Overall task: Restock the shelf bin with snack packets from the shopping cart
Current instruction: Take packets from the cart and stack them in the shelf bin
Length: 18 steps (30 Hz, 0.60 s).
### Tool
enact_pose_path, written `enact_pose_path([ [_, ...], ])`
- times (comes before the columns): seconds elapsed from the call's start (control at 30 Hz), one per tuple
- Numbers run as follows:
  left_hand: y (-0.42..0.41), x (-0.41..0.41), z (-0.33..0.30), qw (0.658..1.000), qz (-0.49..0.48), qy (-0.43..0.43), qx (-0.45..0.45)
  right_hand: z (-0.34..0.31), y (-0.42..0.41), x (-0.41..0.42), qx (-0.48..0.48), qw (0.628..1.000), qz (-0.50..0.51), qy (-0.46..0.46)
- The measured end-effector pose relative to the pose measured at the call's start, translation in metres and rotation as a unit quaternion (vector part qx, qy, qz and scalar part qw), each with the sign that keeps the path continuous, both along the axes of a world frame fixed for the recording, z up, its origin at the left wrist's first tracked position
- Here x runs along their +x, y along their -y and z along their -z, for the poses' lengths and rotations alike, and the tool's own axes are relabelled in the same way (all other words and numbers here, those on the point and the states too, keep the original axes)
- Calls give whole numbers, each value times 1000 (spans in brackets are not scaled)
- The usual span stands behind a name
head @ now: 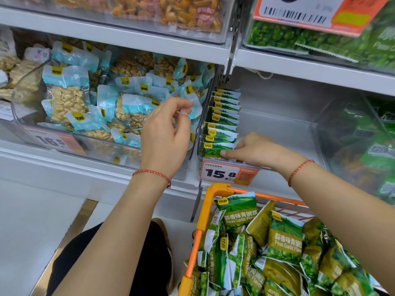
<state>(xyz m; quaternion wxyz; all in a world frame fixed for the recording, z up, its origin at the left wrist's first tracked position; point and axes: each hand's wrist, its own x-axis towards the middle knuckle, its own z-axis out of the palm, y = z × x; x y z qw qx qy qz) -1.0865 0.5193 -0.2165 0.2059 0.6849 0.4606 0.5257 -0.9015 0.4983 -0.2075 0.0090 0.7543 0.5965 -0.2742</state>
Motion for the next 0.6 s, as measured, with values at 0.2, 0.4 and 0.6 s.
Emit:
enact_pose_path([
  [0.2, 34, -3, -14, 998, 33, 4, 60, -47, 49, 9, 165, 985, 28, -33],
  [0.4, 92, 10, -28, 955, 157, -240, -81, -67, 126, 25, 73, 995, 31, -64],
  [0.6, 134, 25, -13, 856, 144, -485, -105, -30, 173, 24, 47, 997, 30, 56],
])
